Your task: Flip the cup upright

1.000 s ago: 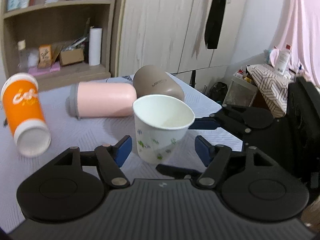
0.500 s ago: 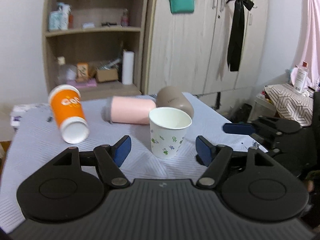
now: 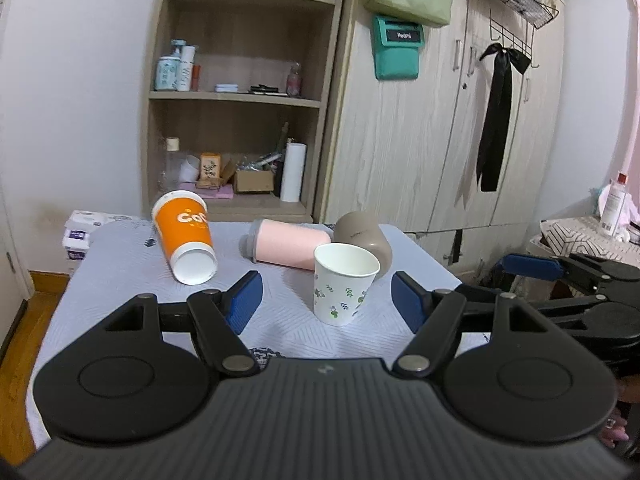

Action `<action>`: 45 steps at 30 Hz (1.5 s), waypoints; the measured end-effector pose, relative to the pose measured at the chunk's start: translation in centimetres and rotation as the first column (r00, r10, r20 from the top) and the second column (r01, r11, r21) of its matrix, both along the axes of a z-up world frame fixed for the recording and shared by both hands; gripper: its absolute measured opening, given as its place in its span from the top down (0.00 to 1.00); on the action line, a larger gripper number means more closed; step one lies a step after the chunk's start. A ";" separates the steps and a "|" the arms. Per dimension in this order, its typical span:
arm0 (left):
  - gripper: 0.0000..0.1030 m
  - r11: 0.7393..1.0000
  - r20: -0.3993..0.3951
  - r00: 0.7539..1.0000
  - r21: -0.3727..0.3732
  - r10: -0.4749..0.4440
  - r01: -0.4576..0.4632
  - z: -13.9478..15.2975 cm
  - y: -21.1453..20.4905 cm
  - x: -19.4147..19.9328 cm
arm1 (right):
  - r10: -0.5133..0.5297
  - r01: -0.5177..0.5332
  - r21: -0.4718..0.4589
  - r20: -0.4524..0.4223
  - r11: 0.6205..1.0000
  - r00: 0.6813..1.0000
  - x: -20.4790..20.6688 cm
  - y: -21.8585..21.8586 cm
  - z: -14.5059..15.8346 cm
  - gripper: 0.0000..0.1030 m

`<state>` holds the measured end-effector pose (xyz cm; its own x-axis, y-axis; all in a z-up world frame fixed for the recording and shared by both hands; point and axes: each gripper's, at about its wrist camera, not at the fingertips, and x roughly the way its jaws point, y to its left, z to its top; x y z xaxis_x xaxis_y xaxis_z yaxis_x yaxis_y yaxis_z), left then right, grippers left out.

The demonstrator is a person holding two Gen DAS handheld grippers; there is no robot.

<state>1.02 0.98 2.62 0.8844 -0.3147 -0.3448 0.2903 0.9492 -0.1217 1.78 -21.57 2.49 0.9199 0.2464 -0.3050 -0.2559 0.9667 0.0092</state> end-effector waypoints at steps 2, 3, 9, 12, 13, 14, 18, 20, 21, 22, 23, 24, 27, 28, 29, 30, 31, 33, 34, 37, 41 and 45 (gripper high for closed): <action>0.32 1.000 0.012 1.000 0.012 0.017 -0.017 0.2 -0.1 -0.7 | -0.010 0.010 0.004 0.005 1.000 1.000 -0.6 -0.2 0.3 0.20; 0.31 0.999 0.018 0.999 0.017 0.028 -0.029 0.2 -0.2 -1.1 | -0.013 0.013 0.005 0.006 1.000 1.000 -0.8 -0.2 0.4 0.20; 0.30 0.997 0.037 0.997 0.029 0.064 -0.065 0.3 -0.4 -2.1 | -0.038 0.038 0.010 0.022 0.999 0.999 -1.6 -0.2 1.2 0.20; 0.29 0.996 0.046 0.995 0.027 0.084 -0.085 0.4 -0.4 -2.4 | -0.048 0.048 0.000 0.028 0.999 0.998 -2.0 0.1 1.3 0.20; 0.28 0.996 0.051 0.995 0.027 0.089 -0.091 0.4 -0.4 -2.5 | -0.051 0.051 -0.003 0.030 0.999 0.998 -2.1 0.1 1.3 0.19; 0.27 0.995 0.058 0.994 0.028 0.096 -0.098 0.3 -0.4 -2.6 | -0.056 0.056 -0.005 0.033 0.998 0.998 -2.2 0.1 1.4 0.19; 0.21 0.992 0.100 0.987 0.028 0.123 -0.126 -0.1 -0.3 -3.1 | -0.078 0.078 -0.009 0.056 0.997 0.995 -2.9 0.1 1.3 0.16; 0.17 0.990 0.116 0.985 0.033 0.130 -0.135 -0.3 -0.4 -3.3 | -0.083 0.084 -0.008 0.059 0.996 0.995 -3.0 0.1 1.1 0.14; 0.14 0.990 0.124 0.983 0.035 0.134 -0.140 -0.4 -0.4 -3.4 | -0.084 0.085 -0.004 0.057 0.996 0.995 -3.0 0.1 1.0 0.12; 0.12 0.989 0.132 0.981 0.035 0.141 -0.147 -0.6 -0.4 -3.4 | -0.086 0.086 -0.001 0.057 0.996 0.995 -3.0 0.0 0.9 0.09; 0.09 0.988 0.138 0.980 0.033 0.145 -0.151 -0.7 -0.4 -3.5 | -0.086 0.086 0.001 0.059 0.996 0.995 -3.0 0.0 0.9 0.07; 0.07 0.988 0.146 0.978 0.028 0.148 -0.154 -0.8 -0.3 -3.5 | -0.087 0.087 0.004 0.062 0.996 0.994 -3.0 0.1 0.9 0.04; 0.03 0.988 0.154 0.976 0.007 0.152 -0.155 -1.0 -0.1 -3.6 | -0.095 0.094 0.012 0.067 0.995 0.993 -3.0 0.2 0.9 0.01; 0.02 0.988 0.155 0.976 0.003 0.151 -0.153 -1.0 0.0 -3.6 | -0.096 0.095 0.012 0.070 0.995 0.993 -3.0 0.2 0.9 0.00; 0.02 0.988 0.156 0.976 0.000 0.152 -0.154 -1.0 0.0 -3.6 | -0.098 0.097 0.013 0.073 0.995 0.993 -3.0 0.2 0.8 0.00; 0.01 0.988 0.157 0.976 0.000 0.152 -0.154 -1.1 0.1 -3.5 | -0.101 0.101 0.010 0.077 0.995 0.992 -3.0 0.3 0.8 0.00; 0.00 0.987 0.157 0.975 0.004 0.156 -0.158 -1.0 0.0 -3.5 | -0.106 0.106 0.009 0.080 0.994 0.991 -3.0 0.3 0.8 0.00; 0.00 0.986 0.157 0.974 0.016 0.163 -0.167 -1.2 -0.1 -3.4 | -0.113 0.113 0.008 0.082 0.994 0.990 -3.0 0.4 0.6 0.00; 0.00 0.985 0.154 0.974 0.022 0.163 -0.169 -1.2 -0.1 -3.3 | -0.116 0.116 0.011 0.079 0.993 0.990 -3.0 0.4 0.5 0.00; 0.00 0.984 0.147 0.974 0.027 0.169 -0.175 -1.6 0.0 -3.2 | -0.118 0.117 0.019 0.070 0.993 0.991 -2.7 0.4 0.1 0.00; 0.00 0.982 0.139 0.974 0.037 0.181 -0.187 -1.9 0.1 -3.0 | -0.132 0.130 0.024 0.057 0.991 0.990 -2.3 0.5 -0.5 0.00; 0.00 0.977 0.130 0.971 0.039 0.202 -0.208 -2.1 0.0 -2.8 | -0.137 0.137 0.020 0.045 0.990 0.990 -2.1 0.5 -0.9 0.00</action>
<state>-1.78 0.99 0.52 0.9651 -0.1071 -0.2391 0.0989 0.9940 -0.0464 -0.32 -21.03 1.62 0.9582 0.1218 -0.2587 -0.1217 0.9924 0.0167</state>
